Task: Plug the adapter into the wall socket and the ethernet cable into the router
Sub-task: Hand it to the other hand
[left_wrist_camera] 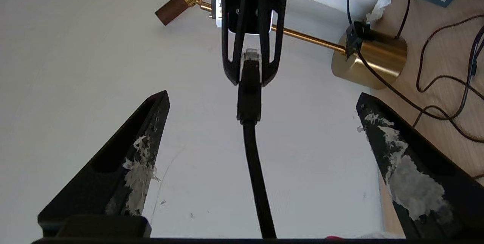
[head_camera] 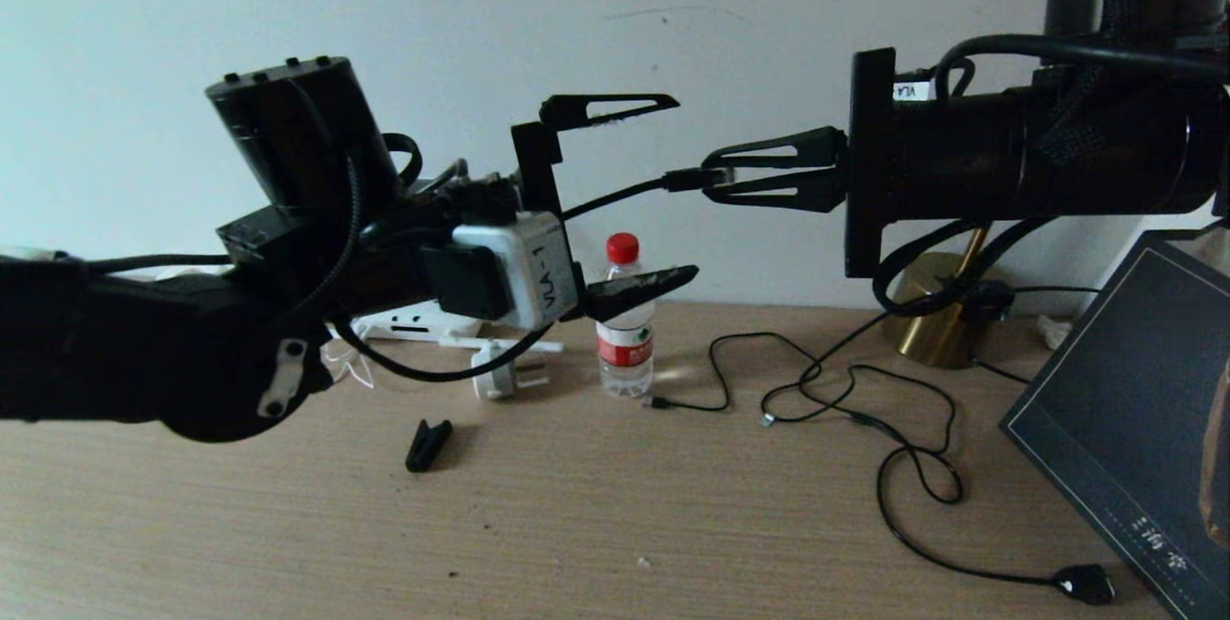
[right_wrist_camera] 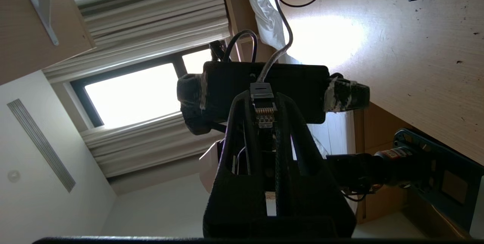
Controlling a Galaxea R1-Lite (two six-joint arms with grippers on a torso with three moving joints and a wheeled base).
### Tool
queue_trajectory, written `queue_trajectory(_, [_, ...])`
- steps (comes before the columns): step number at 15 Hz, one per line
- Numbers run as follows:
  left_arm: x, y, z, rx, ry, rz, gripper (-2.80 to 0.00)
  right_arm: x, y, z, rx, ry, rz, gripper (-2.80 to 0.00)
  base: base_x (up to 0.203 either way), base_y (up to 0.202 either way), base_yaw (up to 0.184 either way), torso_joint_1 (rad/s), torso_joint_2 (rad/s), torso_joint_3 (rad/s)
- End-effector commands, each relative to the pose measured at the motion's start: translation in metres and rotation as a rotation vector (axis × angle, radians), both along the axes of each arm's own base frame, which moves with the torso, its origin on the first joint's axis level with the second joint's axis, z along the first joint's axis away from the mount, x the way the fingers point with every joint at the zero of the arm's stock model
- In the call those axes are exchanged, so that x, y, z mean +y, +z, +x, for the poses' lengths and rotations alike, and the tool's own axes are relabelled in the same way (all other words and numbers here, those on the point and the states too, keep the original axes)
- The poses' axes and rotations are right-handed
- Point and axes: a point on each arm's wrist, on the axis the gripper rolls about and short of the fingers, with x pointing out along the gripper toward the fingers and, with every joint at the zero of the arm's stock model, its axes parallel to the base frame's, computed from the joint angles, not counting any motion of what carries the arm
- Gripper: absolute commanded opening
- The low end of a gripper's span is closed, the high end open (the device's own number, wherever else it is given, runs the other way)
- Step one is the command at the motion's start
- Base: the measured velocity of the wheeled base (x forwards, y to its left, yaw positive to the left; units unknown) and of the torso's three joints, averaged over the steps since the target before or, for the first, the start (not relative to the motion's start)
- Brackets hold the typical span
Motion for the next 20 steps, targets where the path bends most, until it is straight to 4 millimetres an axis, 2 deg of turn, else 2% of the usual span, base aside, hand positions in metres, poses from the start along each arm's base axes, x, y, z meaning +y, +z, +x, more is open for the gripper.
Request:
queue_trajectory(1, [0.0008, 0.0027, -0.0008, -0.015, -0.003, -0.007, 0.0, -0.0008, 0.0015, -0.0021, 0.005, 0.003, 0.006, -2.8, 0.0, 0.0, 0.0, 0.0, 0.0, 0.0])
queue_trajectory(2, [0.0003, 0.0024, 0.0, -0.015, -0.003, -0.007, -2.8, -0.001, 0.002, -0.0025, 0.003, 0.003, 0.007, -2.8, 0.0, 0.0, 0.0, 0.0, 0.0, 0.0])
queue_trajectory(20, [-0.0009, 0.0057, -0.0028, 0.002, -0.012, -0.02, -2.8, 0.0068, -0.0056, -0.0047, 0.019, 0.025, -0.009, -2.8, 0.0, 0.0, 0.0, 0.0, 0.0, 0.0])
